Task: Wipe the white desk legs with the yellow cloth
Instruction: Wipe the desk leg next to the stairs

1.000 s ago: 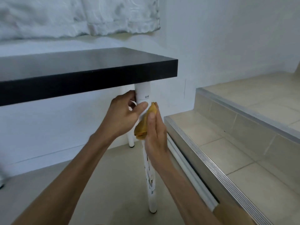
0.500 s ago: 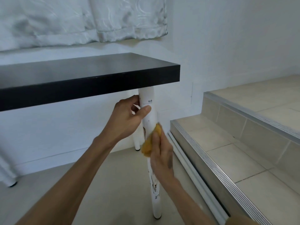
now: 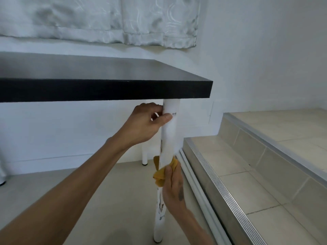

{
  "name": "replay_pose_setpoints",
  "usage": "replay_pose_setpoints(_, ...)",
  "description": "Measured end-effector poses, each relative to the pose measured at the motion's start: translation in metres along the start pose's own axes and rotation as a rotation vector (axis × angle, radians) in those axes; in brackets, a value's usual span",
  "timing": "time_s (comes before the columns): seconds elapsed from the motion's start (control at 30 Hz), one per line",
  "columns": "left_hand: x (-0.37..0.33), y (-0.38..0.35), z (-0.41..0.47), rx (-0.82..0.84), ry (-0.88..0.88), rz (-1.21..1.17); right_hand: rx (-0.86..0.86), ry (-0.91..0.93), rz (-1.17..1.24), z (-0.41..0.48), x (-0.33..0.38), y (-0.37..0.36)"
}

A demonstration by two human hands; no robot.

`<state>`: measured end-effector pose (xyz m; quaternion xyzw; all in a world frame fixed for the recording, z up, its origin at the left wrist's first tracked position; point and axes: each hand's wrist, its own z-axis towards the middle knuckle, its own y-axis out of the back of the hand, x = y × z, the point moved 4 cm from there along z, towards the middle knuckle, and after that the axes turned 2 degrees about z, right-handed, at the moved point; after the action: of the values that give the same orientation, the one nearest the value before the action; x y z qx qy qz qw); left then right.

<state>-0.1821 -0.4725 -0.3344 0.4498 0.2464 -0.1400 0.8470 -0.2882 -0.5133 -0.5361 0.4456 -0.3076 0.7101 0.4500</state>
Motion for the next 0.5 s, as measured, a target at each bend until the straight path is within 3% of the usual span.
replay_pose_setpoints(0.13, -0.002, 0.003, 0.005, 0.023, -0.010, -0.015, -0.003, 0.180, -0.042, 0.049, 0.073, 0.001)
replay_pose_setpoints(0.23, 0.000, 0.002, 0.007, 0.010, -0.037, -0.024, 0.007, 0.227, -0.006, 0.069, 0.088, 0.002)
replay_pose_setpoints(0.4, 0.008, -0.002, 0.008, 0.005, -0.060, -0.094, -0.013, 0.047, 0.100, 0.035, 0.046, 0.002)
replay_pose_setpoints(0.5, 0.009, -0.002, 0.008, -0.003, -0.077, -0.112, -0.027, -0.081, 0.016, 0.007, 0.022, 0.001)
